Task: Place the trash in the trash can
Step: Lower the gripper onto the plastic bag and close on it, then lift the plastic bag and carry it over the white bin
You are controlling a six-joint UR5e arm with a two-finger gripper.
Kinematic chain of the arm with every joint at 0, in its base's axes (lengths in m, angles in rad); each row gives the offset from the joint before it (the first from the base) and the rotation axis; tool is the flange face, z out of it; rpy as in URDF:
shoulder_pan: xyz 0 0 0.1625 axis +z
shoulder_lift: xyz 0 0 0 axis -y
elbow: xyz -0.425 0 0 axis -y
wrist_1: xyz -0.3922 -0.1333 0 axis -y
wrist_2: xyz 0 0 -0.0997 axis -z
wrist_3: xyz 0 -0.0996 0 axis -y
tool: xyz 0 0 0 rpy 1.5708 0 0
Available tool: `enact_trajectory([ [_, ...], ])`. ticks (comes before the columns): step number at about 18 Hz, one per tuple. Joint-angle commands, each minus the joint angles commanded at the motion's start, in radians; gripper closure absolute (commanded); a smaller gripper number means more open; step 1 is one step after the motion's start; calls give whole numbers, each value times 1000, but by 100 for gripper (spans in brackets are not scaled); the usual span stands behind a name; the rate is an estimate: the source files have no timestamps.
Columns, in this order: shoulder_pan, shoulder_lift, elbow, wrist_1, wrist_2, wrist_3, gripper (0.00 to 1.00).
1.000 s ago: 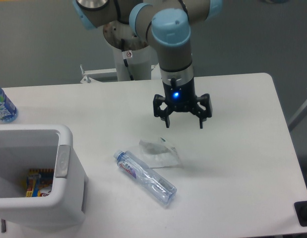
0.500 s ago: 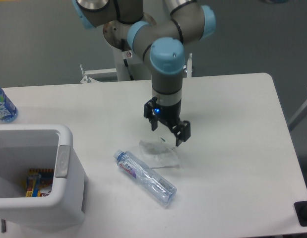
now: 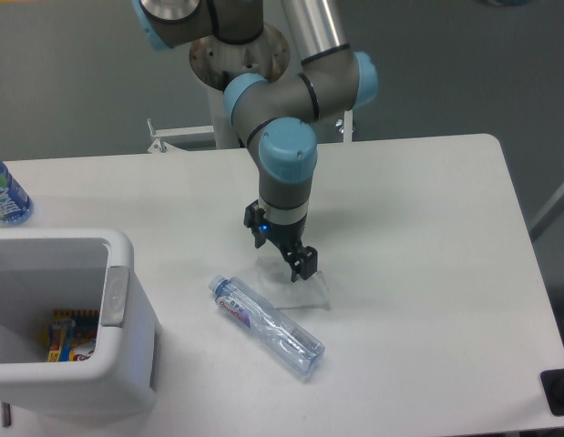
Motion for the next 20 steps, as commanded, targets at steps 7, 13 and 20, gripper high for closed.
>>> enact_trajectory([
  [7, 0, 11, -5, -5, 29, 0, 93],
  [13, 32, 48, -21, -15, 34, 3, 100],
  [20, 95, 173, 11, -81, 23, -8, 100],
])
